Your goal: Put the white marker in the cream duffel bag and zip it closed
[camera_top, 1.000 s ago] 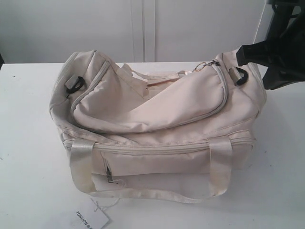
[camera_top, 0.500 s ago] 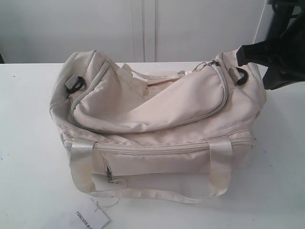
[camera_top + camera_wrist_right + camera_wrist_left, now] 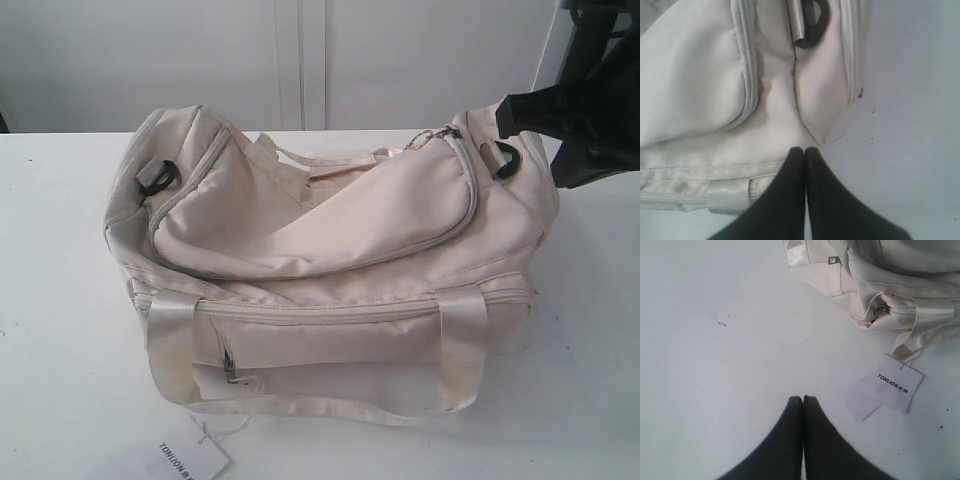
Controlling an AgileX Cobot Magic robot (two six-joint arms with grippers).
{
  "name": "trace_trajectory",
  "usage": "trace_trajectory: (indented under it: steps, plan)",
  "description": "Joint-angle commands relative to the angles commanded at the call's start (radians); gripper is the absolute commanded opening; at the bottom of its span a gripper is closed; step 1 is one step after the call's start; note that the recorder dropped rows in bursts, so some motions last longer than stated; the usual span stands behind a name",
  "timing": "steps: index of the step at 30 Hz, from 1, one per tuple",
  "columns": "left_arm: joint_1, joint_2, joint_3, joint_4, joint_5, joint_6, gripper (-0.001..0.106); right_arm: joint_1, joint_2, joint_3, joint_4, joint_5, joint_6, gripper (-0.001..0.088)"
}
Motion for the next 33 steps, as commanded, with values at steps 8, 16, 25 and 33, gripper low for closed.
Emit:
trace_trajectory:
  steps: [8,16,25,33]
  plan:
    - [0.097,-0.15,0.149,-0.038,-0.198,0.0,0.0,0.0,0.0,0.0,0.0,0.0,0.0,0.0]
    - [0.11,-0.355,0.376,-0.027,-0.344,0.0,0.0,0.0,0.0,0.0,0.0,0.0,0.0,0.0]
    - [0.11,-0.64,0.673,-0.027,-0.509,0.0,0.0,0.0,0.0,0.0,0.0,0.0,0.0,0.0]
    - [0.034,-0.871,0.958,-0.013,-0.677,0.0,0.0,0.0,0.0,0.0,0.0,0.001,0.0,0.0]
